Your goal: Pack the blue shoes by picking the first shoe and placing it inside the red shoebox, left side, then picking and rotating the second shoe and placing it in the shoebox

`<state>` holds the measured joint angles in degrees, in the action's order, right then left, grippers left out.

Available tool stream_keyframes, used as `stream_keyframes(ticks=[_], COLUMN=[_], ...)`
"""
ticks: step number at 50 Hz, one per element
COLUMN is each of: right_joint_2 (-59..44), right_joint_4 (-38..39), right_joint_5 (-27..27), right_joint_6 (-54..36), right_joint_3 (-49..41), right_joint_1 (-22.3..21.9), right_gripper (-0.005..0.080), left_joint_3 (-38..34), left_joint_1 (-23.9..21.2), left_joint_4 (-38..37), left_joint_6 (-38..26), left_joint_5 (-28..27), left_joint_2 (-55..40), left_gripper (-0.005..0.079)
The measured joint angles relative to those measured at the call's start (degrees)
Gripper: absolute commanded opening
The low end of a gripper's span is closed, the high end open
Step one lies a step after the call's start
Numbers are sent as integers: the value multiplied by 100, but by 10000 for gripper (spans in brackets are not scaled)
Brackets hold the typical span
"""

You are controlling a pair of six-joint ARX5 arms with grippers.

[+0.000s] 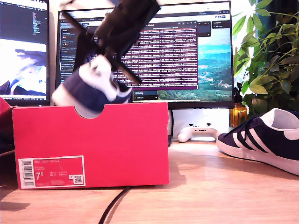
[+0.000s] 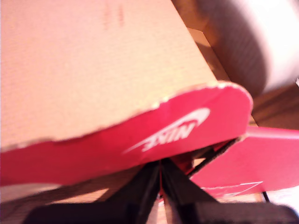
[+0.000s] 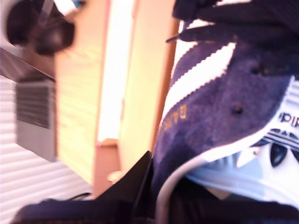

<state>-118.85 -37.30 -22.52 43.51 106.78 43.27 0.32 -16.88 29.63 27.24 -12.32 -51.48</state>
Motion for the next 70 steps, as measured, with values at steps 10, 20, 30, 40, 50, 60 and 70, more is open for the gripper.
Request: stream_keyframes(ticks=[10, 20, 30, 40, 50, 60, 70], right_joint_2=[-236, -610, -697, -697, -699, -699, -699], right_joint_4=[-4, -44, 0, 66, 273, 223, -614], right_joint_5=[0, 42, 87, 262, 317, 317, 323], right_joint_6=[-9, -96, -133, -131, -284, -286, -525], right_joint_3=[0, 0, 0, 0, 76, 111, 402], right_joint_1=[-2, -11, 9, 52, 116, 114, 107], right_gripper=[-12, -12, -12, 133, 282, 286, 286], left_joint_3=[0, 0, 0, 0, 0, 0, 0], left_joint_1=[0, 0, 0, 0, 0, 0, 0], left_joint_4=[0, -2, 0, 0, -2, -26, -85], left_joint_6=[0, -2, -2, -2, -2, -2, -2], left_joint_5=[0, 0, 0, 0, 0, 0, 0], left_joint_2=[0, 0, 0, 0, 0, 0, 0], left_gripper=[-21, -21, -21, -21, -21, -21, -21])
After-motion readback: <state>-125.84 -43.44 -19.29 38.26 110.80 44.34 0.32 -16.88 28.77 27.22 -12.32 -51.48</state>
